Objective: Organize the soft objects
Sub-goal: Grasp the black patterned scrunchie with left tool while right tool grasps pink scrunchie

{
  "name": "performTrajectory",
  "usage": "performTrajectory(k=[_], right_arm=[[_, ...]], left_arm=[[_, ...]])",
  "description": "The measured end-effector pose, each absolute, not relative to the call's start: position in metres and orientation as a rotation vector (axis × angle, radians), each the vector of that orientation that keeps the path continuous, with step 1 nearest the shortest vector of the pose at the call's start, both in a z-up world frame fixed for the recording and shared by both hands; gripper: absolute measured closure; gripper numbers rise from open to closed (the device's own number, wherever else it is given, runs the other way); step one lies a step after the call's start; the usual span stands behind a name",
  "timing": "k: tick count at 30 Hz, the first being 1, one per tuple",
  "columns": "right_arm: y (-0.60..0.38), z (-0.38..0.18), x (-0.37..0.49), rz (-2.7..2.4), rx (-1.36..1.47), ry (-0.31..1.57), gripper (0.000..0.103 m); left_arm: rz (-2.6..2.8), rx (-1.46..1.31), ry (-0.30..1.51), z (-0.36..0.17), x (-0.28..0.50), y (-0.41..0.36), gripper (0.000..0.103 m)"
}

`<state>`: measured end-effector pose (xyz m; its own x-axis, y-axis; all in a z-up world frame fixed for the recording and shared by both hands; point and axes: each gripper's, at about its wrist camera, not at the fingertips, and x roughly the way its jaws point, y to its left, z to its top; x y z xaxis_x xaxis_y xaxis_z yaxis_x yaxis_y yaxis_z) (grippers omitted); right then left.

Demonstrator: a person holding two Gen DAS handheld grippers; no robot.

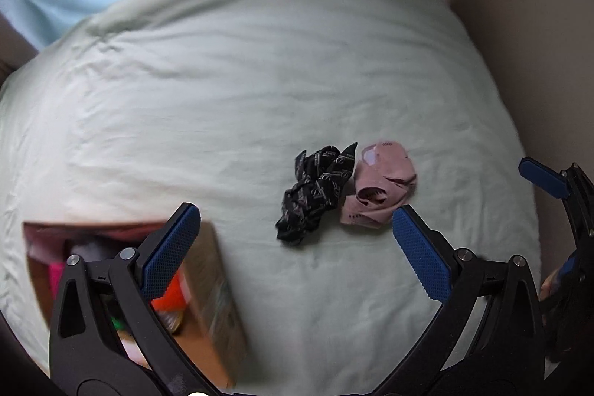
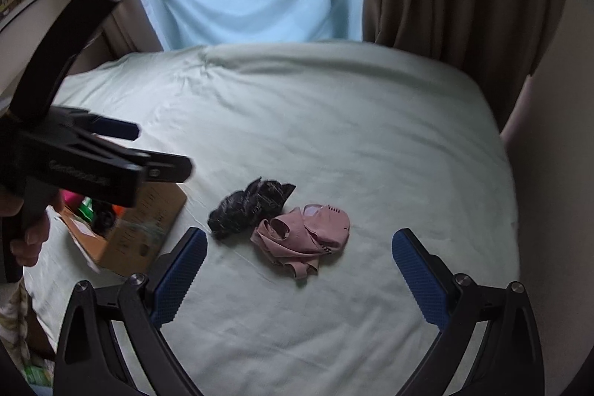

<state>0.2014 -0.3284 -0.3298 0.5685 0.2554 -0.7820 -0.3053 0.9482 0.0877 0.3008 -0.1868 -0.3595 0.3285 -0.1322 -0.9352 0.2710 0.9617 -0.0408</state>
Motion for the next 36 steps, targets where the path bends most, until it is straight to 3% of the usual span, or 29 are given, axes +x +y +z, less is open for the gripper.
performTrajectory(k=[10, 13, 15, 17, 22, 26, 29, 33, 36], right_arm=[[-0.308, -0.407, 0.244, 0.374, -0.104, 0.968, 0.004], [-0.302, -0.427, 0.253, 0.375, -0.117, 0.985, 0.005], [-0.3, -0.439, 0.259, 0.386, -0.117, 1.009, 0.02], [-0.298, -0.452, 0.266, 0.377, -0.128, 1.05, 0.03], [-0.298, -0.464, 0.276, 0.357, -0.15, 1.057, 0.033], [-0.294, -0.47, 0.281, 0.353, -0.204, 1.041, 0.037], [-0.293, -0.471, 0.282, 0.349, -0.229, 1.022, 0.045], [-0.297, -0.465, 0.281, 0.336, -0.201, 1.013, 0.067], [-0.298, -0.461, 0.275, 0.332, -0.198, 1.008, 0.073]], left_arm=[[-0.292, 0.142, 1.318, -0.44, 0.336, -0.204, 0.001], [-0.296, 0.14, 1.348, -0.457, 0.34, -0.204, 0.009], [-0.3, 0.122, 1.349, -0.464, 0.341, -0.202, 0.013], [-0.307, 0.107, 1.35, -0.469, 0.342, -0.2, 0.013], [-0.328, 0.088, 1.385, -0.485, 0.344, -0.197, 0.033], [-0.356, 0.08, 1.394, -0.493, 0.342, -0.201, 0.056], [-0.349, 0.095, 1.376, -0.494, 0.34, -0.203, 0.06], [-0.338, 0.077, 1.365, -0.491, 0.334, -0.202, 0.065], [-0.33, 0.064, 1.361, -0.488, 0.33, -0.199, 0.067]])
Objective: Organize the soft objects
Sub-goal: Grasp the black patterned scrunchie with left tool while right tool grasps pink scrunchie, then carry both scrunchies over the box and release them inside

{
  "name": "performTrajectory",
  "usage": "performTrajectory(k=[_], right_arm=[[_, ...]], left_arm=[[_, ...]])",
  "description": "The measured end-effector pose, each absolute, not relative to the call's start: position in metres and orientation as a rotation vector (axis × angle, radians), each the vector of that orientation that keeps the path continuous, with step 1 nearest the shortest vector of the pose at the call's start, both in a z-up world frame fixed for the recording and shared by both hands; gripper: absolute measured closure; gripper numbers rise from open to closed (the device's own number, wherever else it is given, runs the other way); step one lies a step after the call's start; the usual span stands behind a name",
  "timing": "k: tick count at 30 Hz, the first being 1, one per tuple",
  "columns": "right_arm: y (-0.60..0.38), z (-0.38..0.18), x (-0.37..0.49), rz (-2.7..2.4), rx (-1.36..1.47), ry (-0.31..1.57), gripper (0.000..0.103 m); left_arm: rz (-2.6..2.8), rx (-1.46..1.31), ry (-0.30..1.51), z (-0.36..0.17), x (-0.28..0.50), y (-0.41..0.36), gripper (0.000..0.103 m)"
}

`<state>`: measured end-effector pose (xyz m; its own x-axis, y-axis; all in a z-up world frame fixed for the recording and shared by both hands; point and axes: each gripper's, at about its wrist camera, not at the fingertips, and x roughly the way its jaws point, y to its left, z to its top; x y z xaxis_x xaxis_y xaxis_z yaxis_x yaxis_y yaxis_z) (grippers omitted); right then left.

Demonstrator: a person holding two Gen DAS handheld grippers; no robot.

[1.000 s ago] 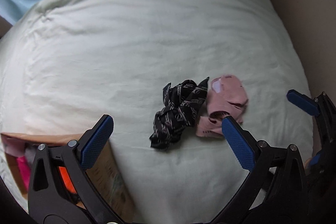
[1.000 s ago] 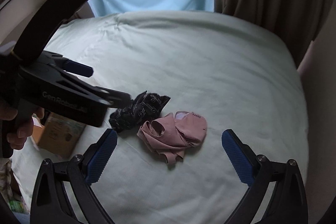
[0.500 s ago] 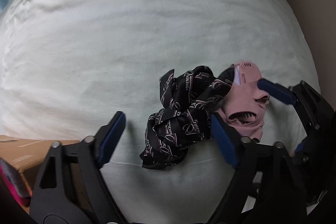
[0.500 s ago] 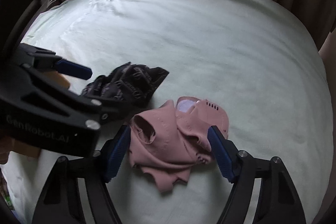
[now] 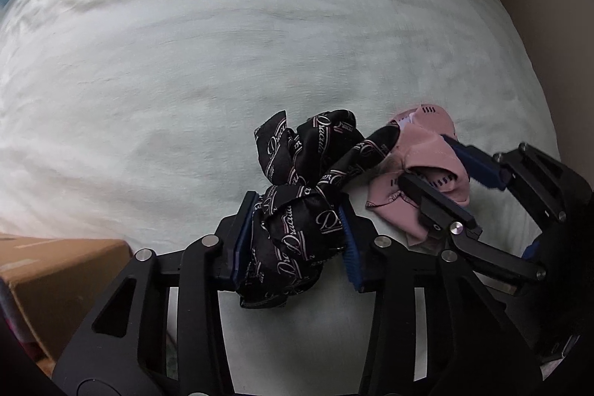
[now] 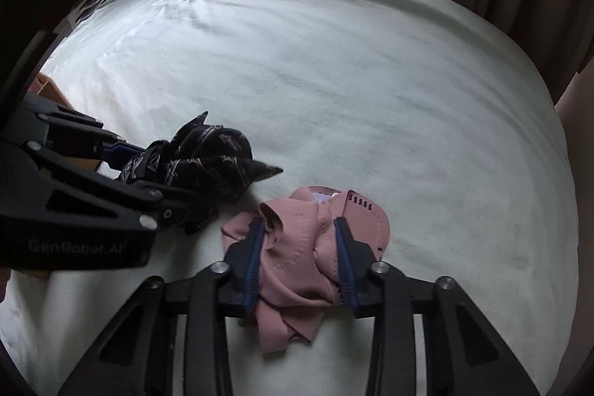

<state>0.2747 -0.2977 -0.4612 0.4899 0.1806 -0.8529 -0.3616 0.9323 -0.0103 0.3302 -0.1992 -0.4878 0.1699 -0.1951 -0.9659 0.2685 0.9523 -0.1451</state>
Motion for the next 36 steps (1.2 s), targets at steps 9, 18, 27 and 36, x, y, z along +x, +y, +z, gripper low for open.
performTrajectory(k=[9, 18, 27, 36], right_arm=[[-0.307, -0.441, 0.265, 0.312, -0.089, 0.999, 0.078], [-0.317, -0.378, 0.241, 0.301, -0.004, 0.944, 0.078], [-0.309, -0.274, 0.194, 0.266, 0.047, 0.861, 0.078], [-0.26, -0.191, 0.152, 0.306, 0.071, 0.795, 0.078]], left_arm=[[-0.306, 0.028, 1.321, -0.461, 0.322, -0.191, 0.069], [-0.3, 0.001, 1.232, -0.385, 0.304, -0.185, 0.069], [-0.263, -0.045, 1.143, -0.28, 0.253, -0.156, 0.069], [-0.183, -0.093, 1.035, -0.195, 0.199, -0.082, 0.069]])
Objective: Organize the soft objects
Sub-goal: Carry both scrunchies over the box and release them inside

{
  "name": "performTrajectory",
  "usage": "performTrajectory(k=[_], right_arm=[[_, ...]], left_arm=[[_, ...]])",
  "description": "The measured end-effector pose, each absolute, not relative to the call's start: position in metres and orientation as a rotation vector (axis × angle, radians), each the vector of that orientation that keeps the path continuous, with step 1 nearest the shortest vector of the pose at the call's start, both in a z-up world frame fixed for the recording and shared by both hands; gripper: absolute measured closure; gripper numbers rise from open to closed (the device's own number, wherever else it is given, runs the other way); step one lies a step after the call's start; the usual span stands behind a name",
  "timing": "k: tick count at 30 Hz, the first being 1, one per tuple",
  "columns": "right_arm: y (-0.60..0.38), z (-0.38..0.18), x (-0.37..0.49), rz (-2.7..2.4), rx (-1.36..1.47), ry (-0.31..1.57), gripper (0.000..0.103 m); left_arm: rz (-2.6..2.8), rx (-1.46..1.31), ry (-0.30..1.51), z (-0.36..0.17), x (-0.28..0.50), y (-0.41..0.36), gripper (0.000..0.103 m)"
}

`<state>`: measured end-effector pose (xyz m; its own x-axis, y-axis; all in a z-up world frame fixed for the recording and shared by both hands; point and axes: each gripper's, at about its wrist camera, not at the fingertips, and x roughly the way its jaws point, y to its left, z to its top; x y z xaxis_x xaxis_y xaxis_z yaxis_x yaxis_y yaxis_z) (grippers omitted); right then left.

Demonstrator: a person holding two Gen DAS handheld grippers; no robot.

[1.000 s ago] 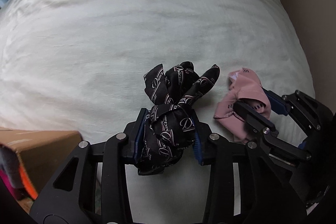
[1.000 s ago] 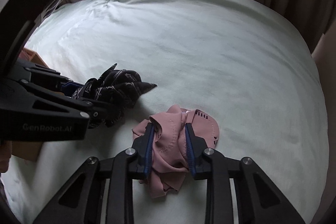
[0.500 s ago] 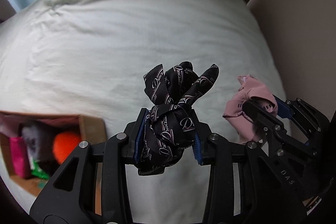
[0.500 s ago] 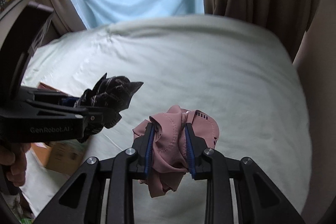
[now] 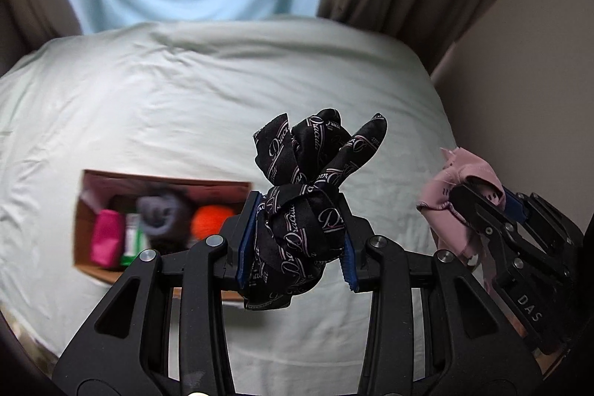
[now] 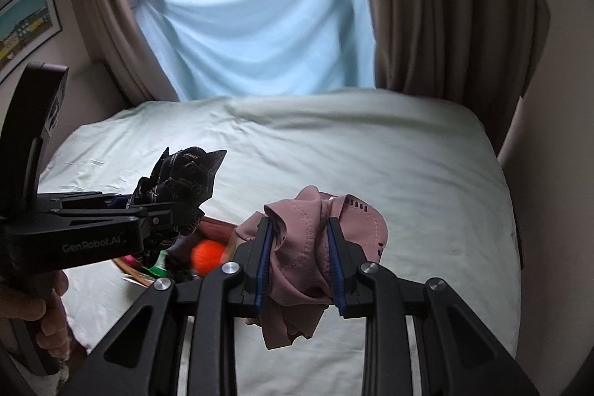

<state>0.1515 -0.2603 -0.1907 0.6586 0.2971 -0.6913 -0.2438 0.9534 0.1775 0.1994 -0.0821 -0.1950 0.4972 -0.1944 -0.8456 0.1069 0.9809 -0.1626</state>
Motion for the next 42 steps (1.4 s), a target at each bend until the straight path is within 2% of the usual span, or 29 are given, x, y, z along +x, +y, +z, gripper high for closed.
performTrajectory(k=[7, 15, 21, 28, 42], right_arm=[[-0.202, -0.159, 0.13, 0.361, 0.094, 0.773, 0.078], [-0.126, -0.151, 0.123, 0.353, 0.143, 0.802, 0.078], [-0.082, -0.173, 0.137, 0.304, 0.174, 0.868, 0.078], [-0.052, -0.215, 0.153, 0.208, 0.298, 0.933, 0.078], [-0.052, -0.304, 0.185, 0.069, 0.486, 1.106, 0.078]], left_arm=[[-0.106, -0.114, 0.996, -0.165, 0.171, -0.004, 0.069], [-0.087, -0.105, 1.019, -0.17, 0.168, 0.083, 0.069], [-0.105, -0.093, 1.07, -0.2, 0.187, 0.133, 0.069], [-0.118, -0.076, 1.189, -0.257, 0.217, 0.167, 0.069], [-0.171, -0.029, 1.301, -0.346, 0.239, 0.159, 0.069]])
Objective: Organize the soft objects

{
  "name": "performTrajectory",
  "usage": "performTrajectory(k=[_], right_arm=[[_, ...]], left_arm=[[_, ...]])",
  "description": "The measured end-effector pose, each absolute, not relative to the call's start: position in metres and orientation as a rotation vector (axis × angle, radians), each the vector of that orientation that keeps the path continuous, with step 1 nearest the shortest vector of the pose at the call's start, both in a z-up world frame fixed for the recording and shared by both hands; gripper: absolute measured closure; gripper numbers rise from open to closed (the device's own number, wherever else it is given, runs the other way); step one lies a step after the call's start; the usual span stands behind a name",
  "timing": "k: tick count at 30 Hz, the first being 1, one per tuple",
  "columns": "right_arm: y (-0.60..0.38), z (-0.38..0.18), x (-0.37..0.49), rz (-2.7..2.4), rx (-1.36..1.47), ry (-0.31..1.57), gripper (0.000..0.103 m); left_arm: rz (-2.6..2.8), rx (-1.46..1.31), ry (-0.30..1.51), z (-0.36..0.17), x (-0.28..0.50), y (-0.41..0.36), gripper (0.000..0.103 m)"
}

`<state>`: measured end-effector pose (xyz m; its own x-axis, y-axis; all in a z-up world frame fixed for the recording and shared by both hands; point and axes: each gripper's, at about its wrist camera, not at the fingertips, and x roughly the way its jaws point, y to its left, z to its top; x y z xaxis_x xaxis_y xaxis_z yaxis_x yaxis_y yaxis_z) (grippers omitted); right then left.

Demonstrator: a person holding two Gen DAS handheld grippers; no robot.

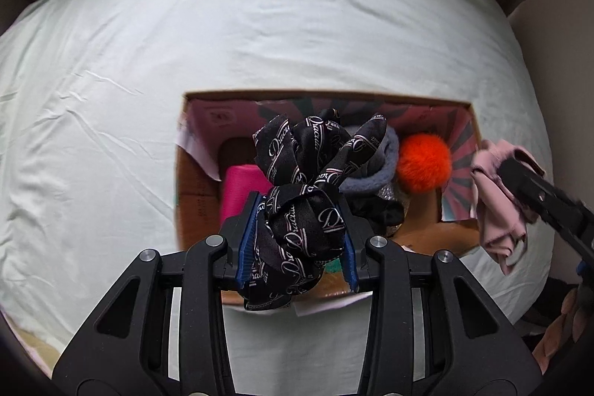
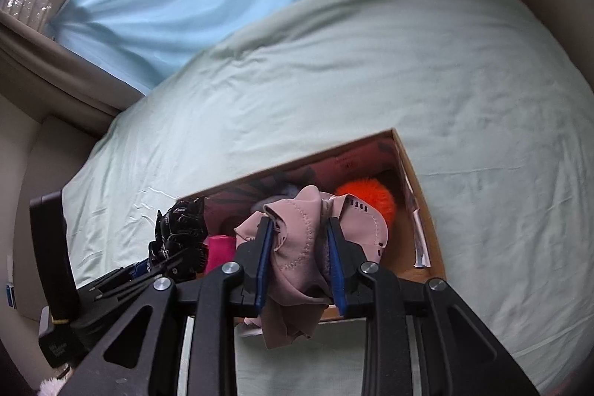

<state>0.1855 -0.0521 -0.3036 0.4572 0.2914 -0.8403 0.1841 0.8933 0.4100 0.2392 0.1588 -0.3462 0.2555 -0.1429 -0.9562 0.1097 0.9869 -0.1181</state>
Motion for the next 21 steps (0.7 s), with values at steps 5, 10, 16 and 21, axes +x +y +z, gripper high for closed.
performTrajectory(k=[5, 10, 16, 21], right_arm=[[-0.055, -0.334, 0.195, 0.035, 0.528, 1.156, 0.078], [-0.055, -0.352, 0.199, 0.002, 0.561, 1.195, 0.074], [-0.055, -0.354, 0.202, -0.032, 0.545, 1.228, 0.019], [-0.058, -0.35, 0.194, -0.053, 0.542, 1.22, 0.008]], left_arm=[[-0.189, 0.004, 1.339, -0.372, 0.242, 0.15, 0.069], [-0.219, 0.005, 1.357, -0.381, 0.246, 0.146, 0.061], [-0.191, 0.102, 1.251, -0.355, 0.235, 0.149, 0.0], [-0.182, 0.078, 1.257, -0.351, 0.227, 0.158, 0.0]])
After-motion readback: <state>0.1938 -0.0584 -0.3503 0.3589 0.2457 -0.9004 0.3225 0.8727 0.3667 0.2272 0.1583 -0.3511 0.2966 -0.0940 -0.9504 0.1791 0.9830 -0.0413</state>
